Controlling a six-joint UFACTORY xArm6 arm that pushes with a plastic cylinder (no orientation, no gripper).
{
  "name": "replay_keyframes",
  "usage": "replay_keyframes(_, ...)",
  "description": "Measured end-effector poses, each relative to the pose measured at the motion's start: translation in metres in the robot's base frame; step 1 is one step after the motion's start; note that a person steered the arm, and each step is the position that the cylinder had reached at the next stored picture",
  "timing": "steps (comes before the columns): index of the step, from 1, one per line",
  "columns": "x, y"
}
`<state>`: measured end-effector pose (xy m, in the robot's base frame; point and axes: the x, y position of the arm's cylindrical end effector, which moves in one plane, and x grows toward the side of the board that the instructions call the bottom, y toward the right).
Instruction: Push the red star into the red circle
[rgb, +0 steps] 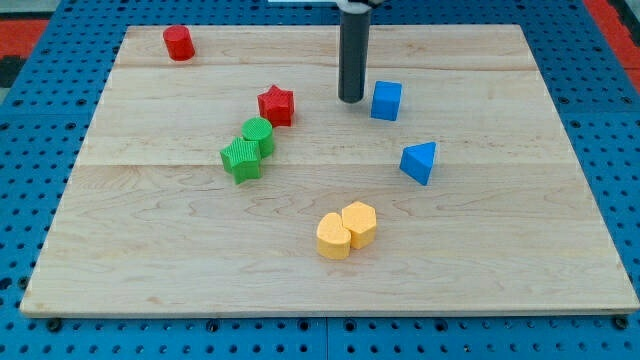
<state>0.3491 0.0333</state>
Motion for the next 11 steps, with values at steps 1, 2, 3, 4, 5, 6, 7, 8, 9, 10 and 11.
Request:
replay_keyframes(1,0.021,-0.06)
replay_keyframes(2,-0.018,-0.108)
replay_keyframes(3,-0.027,-0.166)
replay_keyframes(4,0.007,-0.093)
replay_keyframes(5,0.047,-0.162)
replay_keyframes(6,0.012,-0.17)
replay_keyframes(7,-0.033,-0.148)
replay_keyframes(8,-0.044,-0.174)
replay_keyframes(9,0.002,-0.145)
replay_keyframes(10,-0.027,-0.183)
replay_keyframes(11,-0.077,-0.203)
